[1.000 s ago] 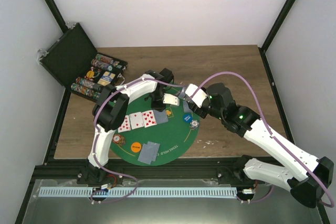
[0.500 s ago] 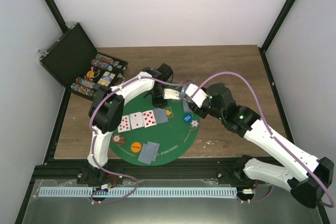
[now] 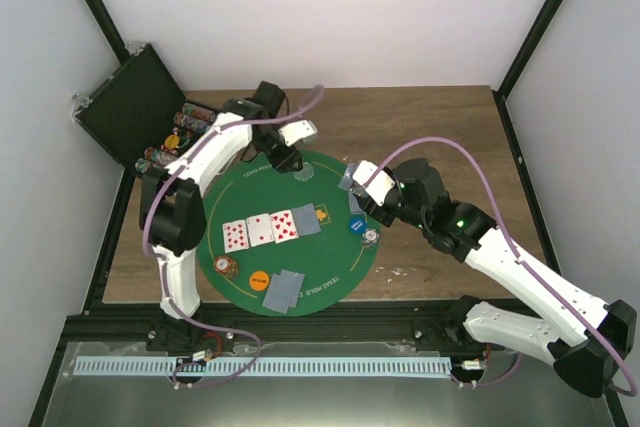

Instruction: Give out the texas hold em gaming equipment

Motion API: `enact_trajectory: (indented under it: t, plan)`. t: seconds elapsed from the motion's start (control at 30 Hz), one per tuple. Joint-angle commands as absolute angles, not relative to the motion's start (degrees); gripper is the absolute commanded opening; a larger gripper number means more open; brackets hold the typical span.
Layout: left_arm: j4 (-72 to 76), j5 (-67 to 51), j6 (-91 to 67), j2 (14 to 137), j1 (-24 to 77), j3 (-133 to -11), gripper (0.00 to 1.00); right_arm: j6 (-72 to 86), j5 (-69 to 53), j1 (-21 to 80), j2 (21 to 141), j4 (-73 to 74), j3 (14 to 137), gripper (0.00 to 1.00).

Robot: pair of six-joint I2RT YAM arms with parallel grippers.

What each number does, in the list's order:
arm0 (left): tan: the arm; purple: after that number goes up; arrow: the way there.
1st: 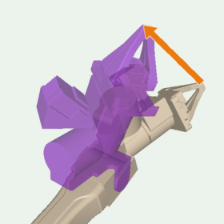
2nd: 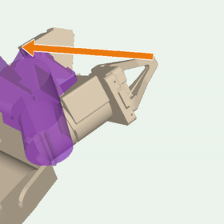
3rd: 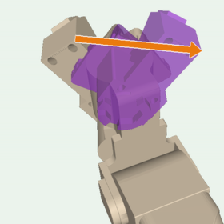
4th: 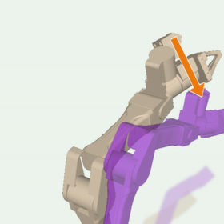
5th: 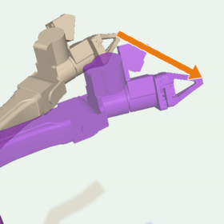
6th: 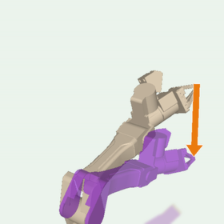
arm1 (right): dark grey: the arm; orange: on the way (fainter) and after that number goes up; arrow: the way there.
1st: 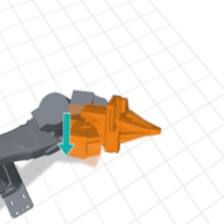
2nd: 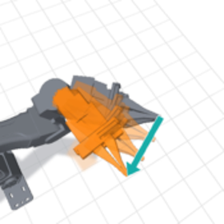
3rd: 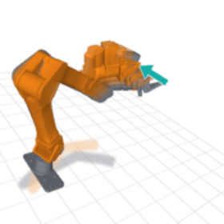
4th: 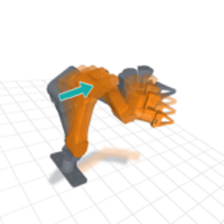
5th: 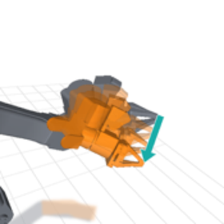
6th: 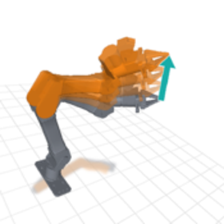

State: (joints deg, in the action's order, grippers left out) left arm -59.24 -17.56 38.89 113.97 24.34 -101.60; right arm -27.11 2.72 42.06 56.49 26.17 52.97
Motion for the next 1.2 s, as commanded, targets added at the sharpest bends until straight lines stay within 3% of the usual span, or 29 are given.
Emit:
enact_trajectory:
  t: [0.0, 0.1, 0.23, 0.37, 0.53, 0.97, 1.17]
  plan:
    - [-60.2, -34.0, 24.3, 106.6, 21.8, -105.2, 0.53, -26.2, 1.4, 41.8, 56.1, 25.1, 54.7, 0.5]
    - [-57.7, -46.1, 17.0, 100.7, 21.3, -101.6, 0.67, -26.0, 0.7, 41.8, 56.6, 24.4, 54.6, 0.5]
    - [-47.3, -57.3, 4.5, 93.5, 21.6, -92.4, 0.77, -25.8, -0.3, 41.9, 57.5, 23.4, 54.3, 0.5]
    - [-34.9, -59.8, -7.2, 88.4, 23.7, -83.8, 0.84, -25.3, -1.7, 41.8, 58.4, 22.4, 54.3, 0.5]
    - [-34.2, -53.1, -8.8, 89.1, 28.3, -82.7, 0.87, -24.2, -4.2, 42.0, 59.6, 20.9, 54.6, 0.5]
    - [-33.8, -49.6, -7.6, 90.2, 30.8, -81.1, 0.72, -24.0, -4.4, 43.1, 60.7, 19.5, 54.7, 0.5]
    - [-35.2, -48.5, -6.2, 90.1, 30.9, -81.8, 0.54, -24.1, -4.1, 43.1, 60.9, 19.7, 54.8, 0.5]
